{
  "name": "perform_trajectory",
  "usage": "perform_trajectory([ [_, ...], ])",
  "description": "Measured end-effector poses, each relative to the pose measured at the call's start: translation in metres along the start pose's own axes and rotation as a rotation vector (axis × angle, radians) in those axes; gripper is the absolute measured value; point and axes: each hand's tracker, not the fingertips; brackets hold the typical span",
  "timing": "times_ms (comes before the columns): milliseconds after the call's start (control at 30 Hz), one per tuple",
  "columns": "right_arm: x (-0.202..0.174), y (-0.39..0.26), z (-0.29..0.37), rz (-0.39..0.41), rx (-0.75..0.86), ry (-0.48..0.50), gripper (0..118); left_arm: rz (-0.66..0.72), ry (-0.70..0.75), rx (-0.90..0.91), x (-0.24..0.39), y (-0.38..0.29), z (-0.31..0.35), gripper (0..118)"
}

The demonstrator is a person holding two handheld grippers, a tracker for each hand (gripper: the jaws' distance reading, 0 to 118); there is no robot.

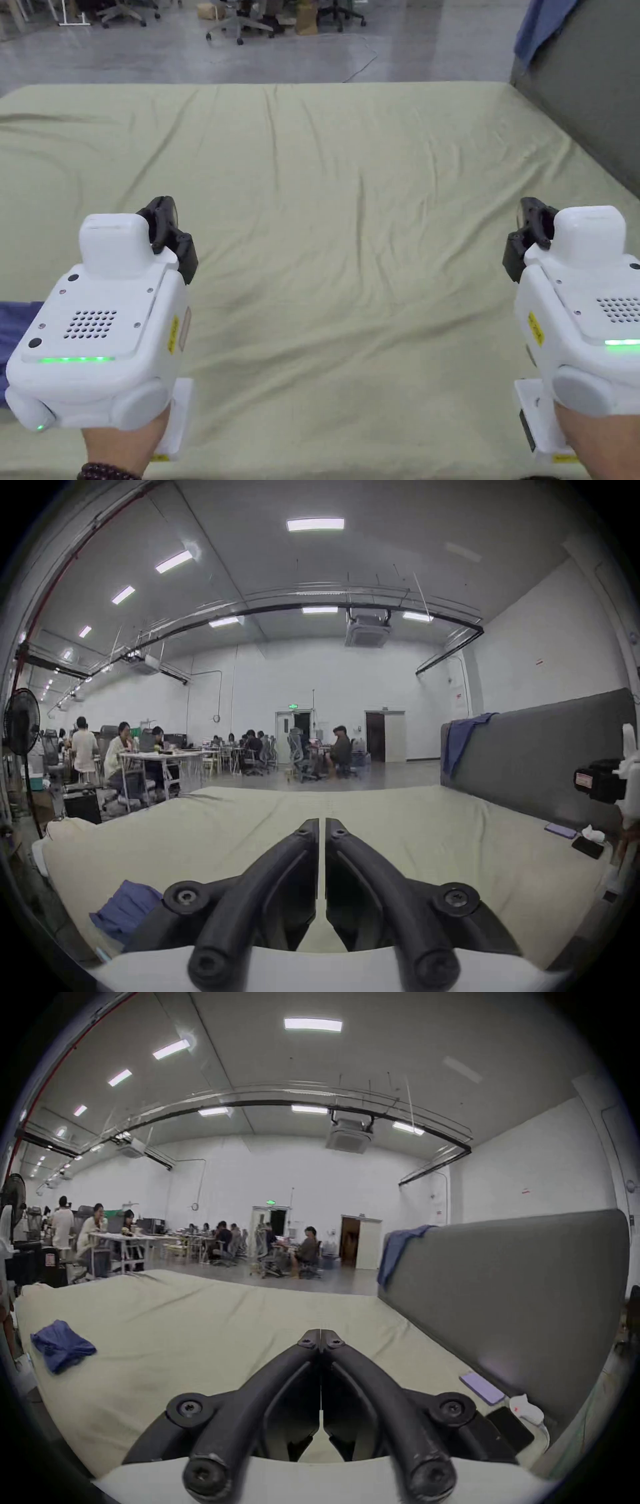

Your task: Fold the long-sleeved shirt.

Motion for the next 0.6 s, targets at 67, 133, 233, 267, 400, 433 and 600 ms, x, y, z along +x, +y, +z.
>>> perform_trajectory([
  [67,0.006,-0.011,-0.001,-0.017,-0.006,-0.034,0,-0.013,-0.003,-0.010,0.001,-0.005,0.003,1],
  [133,0.014,-0.014,-0.008,-0.030,-0.043,-0.029,0,-0.007,-0.007,-0.025,-0.003,-0.012,0.002,1],
  [233,0.019,-0.021,-0.013,-0.065,-0.048,-0.048,0,0.002,0.001,-0.058,-0.004,-0.020,-0.002,1],
  [267,0.018,-0.022,-0.013,-0.062,-0.046,-0.047,0,0.005,0.002,-0.063,-0.004,-0.022,-0.005,1],
  [400,0.009,-0.026,-0.011,-0.010,-0.030,-0.032,0,-0.010,-0.009,-0.067,0.001,-0.027,-0.011,1],
  [433,0.006,-0.027,-0.011,-0.003,-0.030,-0.030,0,-0.018,-0.010,-0.066,0.002,-0.027,-0.012,1],
  [600,-0.006,-0.029,-0.011,0.023,-0.041,0.006,0,-0.037,-0.029,-0.078,0.006,-0.030,-0.013,1],
])
